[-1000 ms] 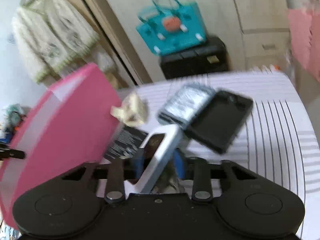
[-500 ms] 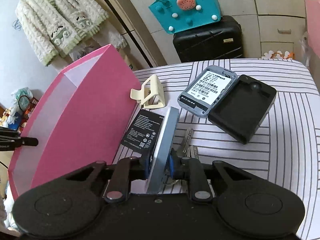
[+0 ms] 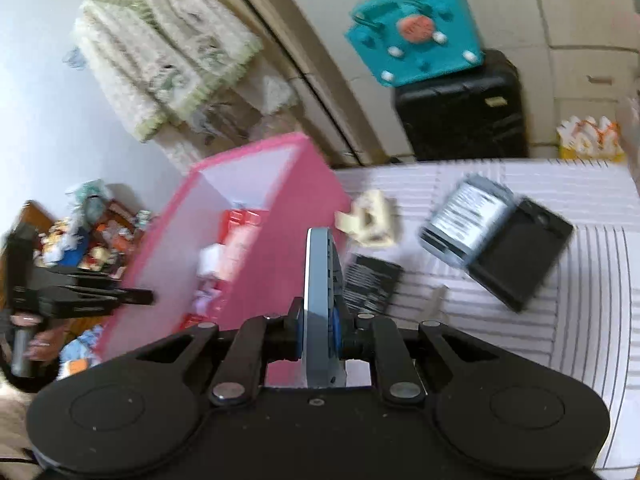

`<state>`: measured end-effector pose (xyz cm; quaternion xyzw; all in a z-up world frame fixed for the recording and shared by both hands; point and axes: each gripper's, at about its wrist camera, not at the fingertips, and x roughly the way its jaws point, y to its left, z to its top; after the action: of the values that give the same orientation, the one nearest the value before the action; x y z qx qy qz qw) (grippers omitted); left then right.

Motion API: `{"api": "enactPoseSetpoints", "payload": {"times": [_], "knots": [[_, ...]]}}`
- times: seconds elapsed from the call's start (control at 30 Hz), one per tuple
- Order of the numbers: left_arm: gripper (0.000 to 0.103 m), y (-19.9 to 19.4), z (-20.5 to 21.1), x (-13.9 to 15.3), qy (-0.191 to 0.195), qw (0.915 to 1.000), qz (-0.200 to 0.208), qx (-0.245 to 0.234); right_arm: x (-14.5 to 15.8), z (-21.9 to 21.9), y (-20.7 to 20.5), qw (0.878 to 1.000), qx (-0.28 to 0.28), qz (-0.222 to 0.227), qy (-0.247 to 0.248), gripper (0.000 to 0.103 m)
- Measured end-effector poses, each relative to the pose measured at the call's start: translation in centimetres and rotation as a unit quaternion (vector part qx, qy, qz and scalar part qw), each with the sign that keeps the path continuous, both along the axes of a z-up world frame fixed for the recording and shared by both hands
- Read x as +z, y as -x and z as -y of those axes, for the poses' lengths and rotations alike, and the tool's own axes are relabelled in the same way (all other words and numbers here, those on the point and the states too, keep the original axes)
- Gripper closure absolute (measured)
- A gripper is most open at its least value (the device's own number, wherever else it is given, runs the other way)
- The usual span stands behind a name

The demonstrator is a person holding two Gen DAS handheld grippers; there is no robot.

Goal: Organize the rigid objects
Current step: 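Carry the white router into the box and release it beside the charger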

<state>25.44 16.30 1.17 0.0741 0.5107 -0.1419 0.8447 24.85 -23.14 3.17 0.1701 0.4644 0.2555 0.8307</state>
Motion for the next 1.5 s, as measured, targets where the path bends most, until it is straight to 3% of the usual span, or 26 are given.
{"api": "enactPoseSetpoints", "payload": {"times": [0.17, 0.27, 0.57, 0.67, 0.8, 1.03, 1.13, 1.2, 1.27, 1.4, 1.5], "knots": [[0.091, 0.0, 0.0, 0.0, -0.001, 1.0000, 0.000, 0.000, 4.1, -2.0, -0.5, 0.997, 0.062, 0.024, -0.029, 0.086], [0.091, 0.1, 0.0, 0.0, -0.003, 1.0000, 0.001, -0.002, 5.0, -4.8, -1.5, 0.993, 0.112, 0.018, -0.025, 0.086], [0.091, 0.2, -0.1, 0.0, -0.001, 1.0000, 0.000, -0.001, 0.9, -15.3, -4.5, 0.964, 0.258, -0.057, 0.028, 0.086], [0.091, 0.2, -0.2, 0.0, 0.002, 1.0000, -0.001, -0.002, -1.0, -17.4, -4.8, 0.948, 0.303, -0.070, 0.060, 0.086], [0.091, 0.3, -0.4, 0.0, 0.006, 1.0000, -0.003, -0.005, -2.3, -18.7, -4.8, 0.937, 0.331, -0.076, 0.082, 0.086], [0.091, 0.0, -0.5, 0.0, 0.010, 0.9999, -0.004, -0.010, -3.7, -19.2, -5.7, 0.931, 0.335, -0.085, 0.120, 0.086], [0.091, 0.1, -0.5, 0.0, 0.010, 0.9999, -0.002, -0.009, -3.8, -18.8, -6.7, 0.930, 0.339, -0.099, 0.107, 0.084], [0.091, 0.1, -0.6, 0.0, 0.011, 0.9999, -0.003, -0.009, -3.6, -18.5, -7.2, 0.937, 0.318, -0.090, 0.108, 0.079], [0.091, 0.1, -0.5, 0.0, 0.011, 0.9999, -0.004, -0.008, -3.0, -18.5, -7.2, 0.939, 0.310, -0.061, 0.134, 0.066], [0.091, 0.0, -0.5, 0.0, 0.012, 0.9999, -0.005, -0.007, -1.6, -18.3, -6.2, 0.937, 0.287, 0.022, 0.200, 0.065], [0.091, -0.1, -0.5, 0.0, 0.014, 0.9999, -0.005, -0.005, -0.2, -16.6, -5.8, 0.947, 0.267, 0.041, 0.172, 0.065]]}}
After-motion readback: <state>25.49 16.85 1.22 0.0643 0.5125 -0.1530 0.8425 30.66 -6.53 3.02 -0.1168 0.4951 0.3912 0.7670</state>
